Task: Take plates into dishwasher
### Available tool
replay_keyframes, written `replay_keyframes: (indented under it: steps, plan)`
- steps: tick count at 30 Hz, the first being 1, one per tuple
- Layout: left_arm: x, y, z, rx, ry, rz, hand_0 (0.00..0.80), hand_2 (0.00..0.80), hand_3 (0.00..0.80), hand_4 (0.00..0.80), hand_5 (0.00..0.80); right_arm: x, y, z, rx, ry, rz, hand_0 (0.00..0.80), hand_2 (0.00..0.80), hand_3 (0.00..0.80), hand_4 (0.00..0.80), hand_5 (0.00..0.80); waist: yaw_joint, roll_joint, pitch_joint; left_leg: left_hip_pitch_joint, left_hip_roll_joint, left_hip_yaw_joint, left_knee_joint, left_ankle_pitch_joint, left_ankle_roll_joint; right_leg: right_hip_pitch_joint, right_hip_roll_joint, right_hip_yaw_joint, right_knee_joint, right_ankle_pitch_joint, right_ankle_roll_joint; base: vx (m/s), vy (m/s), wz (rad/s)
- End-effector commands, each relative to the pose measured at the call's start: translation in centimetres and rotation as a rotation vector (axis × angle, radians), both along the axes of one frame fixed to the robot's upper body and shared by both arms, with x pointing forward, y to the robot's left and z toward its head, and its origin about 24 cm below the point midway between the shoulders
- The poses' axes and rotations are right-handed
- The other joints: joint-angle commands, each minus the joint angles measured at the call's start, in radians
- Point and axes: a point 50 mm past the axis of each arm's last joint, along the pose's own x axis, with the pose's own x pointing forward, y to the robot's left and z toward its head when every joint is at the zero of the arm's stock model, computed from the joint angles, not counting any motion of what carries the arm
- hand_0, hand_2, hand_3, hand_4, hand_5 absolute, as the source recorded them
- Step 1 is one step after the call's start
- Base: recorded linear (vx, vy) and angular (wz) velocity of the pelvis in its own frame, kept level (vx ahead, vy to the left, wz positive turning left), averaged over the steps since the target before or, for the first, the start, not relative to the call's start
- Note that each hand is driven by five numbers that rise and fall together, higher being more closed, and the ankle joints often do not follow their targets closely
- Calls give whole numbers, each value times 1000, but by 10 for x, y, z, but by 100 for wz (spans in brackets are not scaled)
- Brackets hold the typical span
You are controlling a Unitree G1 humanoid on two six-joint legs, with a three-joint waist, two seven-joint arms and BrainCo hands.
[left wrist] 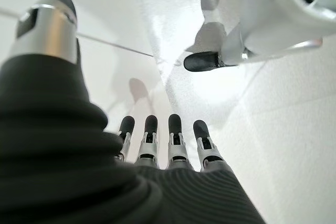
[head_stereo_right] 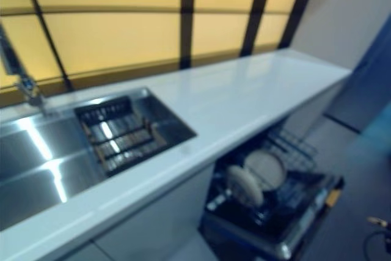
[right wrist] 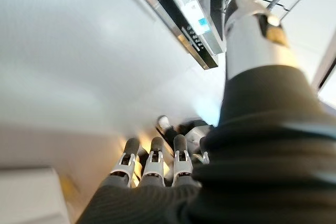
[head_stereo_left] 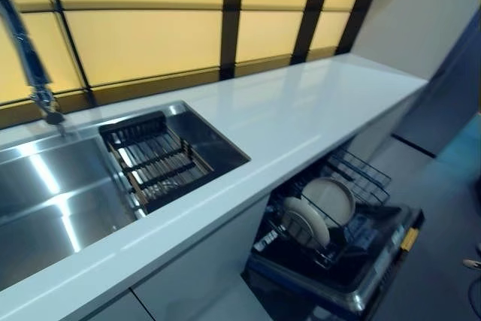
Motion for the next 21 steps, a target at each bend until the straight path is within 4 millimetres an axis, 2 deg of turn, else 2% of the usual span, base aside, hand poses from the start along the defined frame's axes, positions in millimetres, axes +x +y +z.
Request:
replay_keyframes:
  steps: [1,3,5,6,7,8,9,10,13,16,20,21]
  plan:
    - [-2,13,4,37,28,46,0,0,0,0,0,25,1,21,-29,-145,35,0,0,0,0,0,83,-45,-37,-51,-92,-112,124,-68,52,161,-198,18,44,58,13,-242,-366,-18]
    - [1,15,6,47,27,48,0,0,0,0,0,22,10,2,31,-133,12,0,0,0,0,0,120,-63,-48,-107,-67,-126,166,-63,48,235,-230,15,1,65,20,-231,-509,-28]
    - [5,17,8,62,18,46,0,0,0,0,0,21,23,-16,110,-116,-8,0,0,0,0,0,135,-81,-48,-143,-19,-150,201,-57,23,265,-262,-3,-77,52,37,-186,-634,-36]
    - [8,20,10,73,9,48,0,0,0,0,0,24,29,-22,136,-115,-10,0,0,0,0,0,130,-90,-36,-153,6,-170,216,-60,11,239,-257,20,-80,54,44,-150,-608,-52]
    - [11,24,13,86,-3,53,0,0,0,0,0,24,33,-26,164,-103,-7,0,0,0,0,0,133,-91,-28,-174,42,-178,235,-49,0,240,-239,23,-70,-1,51,-136,-554,-49]
    - [13,28,15,96,-19,61,0,0,0,0,0,22,35,-30,183,-89,-5,0,0,0,0,0,140,-90,-21,-200,87,-183,252,-29,-22,252,-217,7,-73,-81,52,-118,-402,-25]
    - [15,29,15,98,-24,63,0,0,0,0,0,21,35,-31,189,-85,-5,0,0,0,0,0,138,-89,-18,-210,101,-186,260,-23,-30,258,-202,1,-75,-112,51,-114,-344,-8]
    - [20,26,16,98,-46,80,0,0,0,0,0,13,33,-36,234,-81,-15,0,0,0,0,0,140,-87,-14,-233,127,-189,278,-2,-52,283,-178,-26,-98,-165,51,-102,-241,1]
    - [25,7,9,51,-73,67,0,0,0,0,0,0,38,-48,330,-107,-69,0,0,0,0,0,137,-75,-6,-243,145,-180,235,67,-92,311,-151,-53,-141,-182,41,-137,-161,26]
    - [20,-8,2,20,-74,51,0,0,0,0,0,8,49,-52,398,-153,-51,0,0,0,0,0,127,-62,-9,-205,145,-151,146,112,-101,334,-145,-61,-162,-192,33,-75,-49,33]
    - [16,-8,1,25,-63,53,0,0,0,0,0,12,56,-55,446,-168,-19,0,0,0,0,0,127,-43,-25,-183,147,-147,93,144,-116,340,-140,-72,-150,-220,29,-65,-54,-8]
    - [16,-6,2,35,-62,50,0,0,0,0,0,12,61,-59,476,-165,-5,0,0,0,0,0,137,-28,-27,-183,148,-165,80,154,-116,340,-132,-75,-105,-262,24,-64,-78,1]
